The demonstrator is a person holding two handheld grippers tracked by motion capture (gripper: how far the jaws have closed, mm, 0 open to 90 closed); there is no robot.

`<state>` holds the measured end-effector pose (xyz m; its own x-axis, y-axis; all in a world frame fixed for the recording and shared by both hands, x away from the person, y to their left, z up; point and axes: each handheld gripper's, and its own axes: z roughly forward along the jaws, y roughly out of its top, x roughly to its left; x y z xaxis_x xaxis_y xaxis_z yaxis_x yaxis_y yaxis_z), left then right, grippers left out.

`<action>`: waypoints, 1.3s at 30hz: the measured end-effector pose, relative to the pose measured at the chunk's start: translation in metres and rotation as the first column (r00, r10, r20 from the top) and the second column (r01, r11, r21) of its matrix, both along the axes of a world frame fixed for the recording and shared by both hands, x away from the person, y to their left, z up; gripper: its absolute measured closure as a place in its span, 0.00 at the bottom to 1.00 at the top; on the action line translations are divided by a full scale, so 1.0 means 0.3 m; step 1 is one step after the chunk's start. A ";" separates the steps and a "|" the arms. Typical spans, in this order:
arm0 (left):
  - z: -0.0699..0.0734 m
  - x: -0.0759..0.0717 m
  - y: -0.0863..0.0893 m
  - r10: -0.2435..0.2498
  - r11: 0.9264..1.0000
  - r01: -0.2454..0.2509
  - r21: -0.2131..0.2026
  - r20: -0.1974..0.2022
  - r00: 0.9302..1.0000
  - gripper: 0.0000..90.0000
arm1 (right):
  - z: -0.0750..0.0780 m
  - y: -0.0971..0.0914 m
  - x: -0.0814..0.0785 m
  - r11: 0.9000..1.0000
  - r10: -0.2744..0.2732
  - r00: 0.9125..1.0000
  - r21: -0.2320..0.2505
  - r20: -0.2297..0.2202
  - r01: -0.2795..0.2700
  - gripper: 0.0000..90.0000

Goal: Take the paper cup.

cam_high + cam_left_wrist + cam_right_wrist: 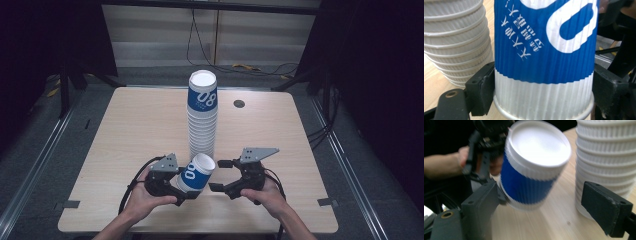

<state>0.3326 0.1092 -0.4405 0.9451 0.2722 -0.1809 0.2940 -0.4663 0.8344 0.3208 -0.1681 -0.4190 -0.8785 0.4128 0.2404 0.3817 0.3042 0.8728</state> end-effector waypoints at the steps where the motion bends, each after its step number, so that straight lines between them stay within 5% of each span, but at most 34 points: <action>1: 0.000 0.001 -0.002 -0.005 1.000 0.005 0.011 0.006 1.000 0.19 | -0.001 -0.002 0.001 1.000 -0.002 1.000 -0.015 0.002 0.002 0.16; 2: -0.002 0.002 -0.005 -0.011 0.999 0.011 0.040 0.010 1.000 0.19 | 0.000 -0.007 0.002 0.998 -0.001 1.000 -0.062 0.002 0.001 0.16; 7: -0.015 -0.011 -0.024 -0.049 0.993 0.046 0.107 0.030 0.998 0.20 | 0.005 -0.010 0.004 0.991 0.022 1.000 -0.130 0.010 -0.020 0.17; 13: -0.019 -0.021 -0.042 -0.073 0.987 0.067 0.143 0.038 0.997 0.20 | 0.008 -0.009 0.004 0.979 0.063 0.998 -0.196 0.004 -0.061 0.19; 18: -0.009 -0.031 -0.051 -0.084 0.980 0.074 0.187 0.045 0.995 0.20 | 0.004 0.005 -0.005 0.956 0.066 0.997 -0.290 0.030 -0.054 0.18; 19: -0.013 -0.038 -0.059 -0.086 0.974 0.074 0.213 0.048 0.995 0.21 | -0.004 0.016 -0.007 0.940 0.068 0.997 -0.336 0.039 -0.051 0.18; 27: -0.036 -0.034 -0.073 -0.086 0.963 0.073 0.260 0.040 0.995 0.21 | -0.027 0.041 -0.005 0.913 0.128 0.992 -0.391 0.003 -0.116 0.18; 32: -0.036 -0.048 -0.110 -0.122 0.944 0.104 0.311 0.038 0.992 0.21 | -0.024 0.048 -0.002 0.895 0.146 0.989 -0.423 -0.013 -0.138 0.17; 35: -0.040 -0.046 -0.117 -0.128 0.942 0.109 0.318 0.039 0.991 0.21 | -0.019 0.050 -0.004 0.891 0.160 0.987 -0.427 -0.017 -0.152 0.17; 38: -0.043 -0.043 -0.133 -0.153 0.923 0.133 0.362 0.027 0.988 0.21 | -0.015 0.054 -0.004 0.878 0.182 0.983 -0.446 -0.029 -0.175 0.17; 39: -0.045 -0.045 -0.138 -0.153 0.923 0.129 0.364 0.039 0.987 0.21 | -0.016 0.057 -0.005 0.872 0.190 0.981 -0.454 -0.032 -0.183 0.17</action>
<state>0.3190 0.0678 -0.4541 0.9848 0.1705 -0.0321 0.1536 -0.7707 0.6185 0.3193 -0.1509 -0.4239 -0.9518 0.3019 0.0549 0.2681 0.7313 0.6272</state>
